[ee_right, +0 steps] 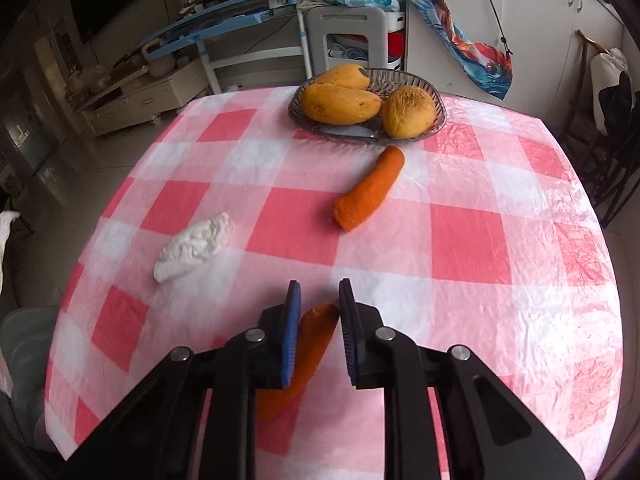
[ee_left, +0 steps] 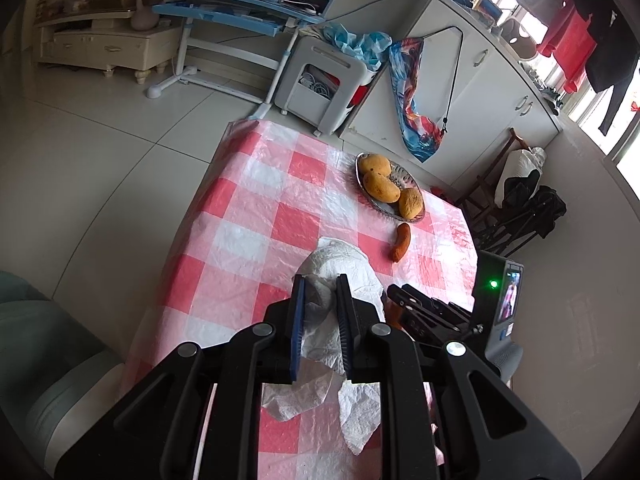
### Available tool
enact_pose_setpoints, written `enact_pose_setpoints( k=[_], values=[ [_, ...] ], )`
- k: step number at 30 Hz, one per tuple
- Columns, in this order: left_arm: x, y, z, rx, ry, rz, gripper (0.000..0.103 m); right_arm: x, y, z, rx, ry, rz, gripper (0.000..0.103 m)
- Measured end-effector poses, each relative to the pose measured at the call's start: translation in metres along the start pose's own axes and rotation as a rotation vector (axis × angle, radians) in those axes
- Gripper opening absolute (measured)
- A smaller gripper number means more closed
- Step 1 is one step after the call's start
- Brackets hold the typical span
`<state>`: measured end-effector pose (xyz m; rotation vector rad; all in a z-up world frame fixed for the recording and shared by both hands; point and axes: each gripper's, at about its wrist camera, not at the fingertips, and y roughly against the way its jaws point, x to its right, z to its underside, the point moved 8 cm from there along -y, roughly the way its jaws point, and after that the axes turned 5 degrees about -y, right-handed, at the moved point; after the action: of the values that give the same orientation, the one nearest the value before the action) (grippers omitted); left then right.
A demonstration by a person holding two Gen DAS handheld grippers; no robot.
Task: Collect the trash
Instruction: 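Grasp the orange carrot piece with the right tool while the left holds the tissue, then carry the tissue and carrot piece to the yellow basin and open both tools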
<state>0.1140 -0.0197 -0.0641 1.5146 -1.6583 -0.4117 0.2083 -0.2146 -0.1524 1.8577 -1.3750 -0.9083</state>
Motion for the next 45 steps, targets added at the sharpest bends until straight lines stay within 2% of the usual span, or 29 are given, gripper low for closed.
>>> enact_pose_setpoints(
  k=[5,14,21,24,30,31,32,33,34,36,39,43,45],
  values=[
    [0.002,-0.002,0.002,-0.007,-0.014,-0.005,0.014,-0.006,0.006,0.011,-0.014,0.040,-0.031,0.018],
    [0.009,-0.006,0.005,-0.015,-0.047,-0.018,0.014,-0.005,0.042,0.018,0.025,-0.069,-0.236,0.013],
    [0.013,-0.011,0.010,-0.028,-0.067,-0.035,0.014,-0.019,0.066,0.022,0.066,-0.060,-0.321,0.009],
    [0.012,-0.012,0.010,-0.030,-0.068,-0.037,0.014,-0.022,0.065,0.024,0.067,-0.041,-0.314,0.009],
    [0.012,-0.013,0.011,-0.033,-0.070,-0.038,0.014,-0.024,0.040,0.036,-0.008,-0.034,-0.297,0.010],
    [0.012,-0.013,0.011,-0.032,-0.068,-0.037,0.014,-0.026,0.036,0.039,-0.025,-0.029,-0.296,0.013],
    [0.012,-0.013,0.011,-0.032,-0.068,-0.037,0.014,-0.029,0.033,0.042,-0.044,-0.021,-0.300,0.023],
    [0.012,-0.012,0.011,-0.030,-0.066,-0.035,0.014,-0.030,0.033,0.044,-0.050,-0.018,-0.305,0.039],
    [0.012,-0.012,0.011,-0.030,-0.066,-0.036,0.014,-0.032,0.036,0.044,-0.046,-0.012,-0.308,0.044],
    [0.013,-0.012,0.010,-0.027,-0.064,-0.032,0.014,-0.033,0.043,0.044,-0.036,0.021,-0.285,0.046],
    [0.013,-0.011,0.010,-0.027,-0.065,-0.029,0.014,-0.031,0.050,0.050,-0.032,0.096,-0.197,0.049],
    [0.013,-0.012,0.010,-0.027,-0.067,-0.032,0.014,-0.024,0.045,0.071,-0.068,0.166,-0.091,0.048],
    [0.013,-0.011,0.010,-0.029,-0.071,-0.033,0.014,-0.023,0.043,0.075,-0.060,0.208,-0.046,0.021]
  ],
)
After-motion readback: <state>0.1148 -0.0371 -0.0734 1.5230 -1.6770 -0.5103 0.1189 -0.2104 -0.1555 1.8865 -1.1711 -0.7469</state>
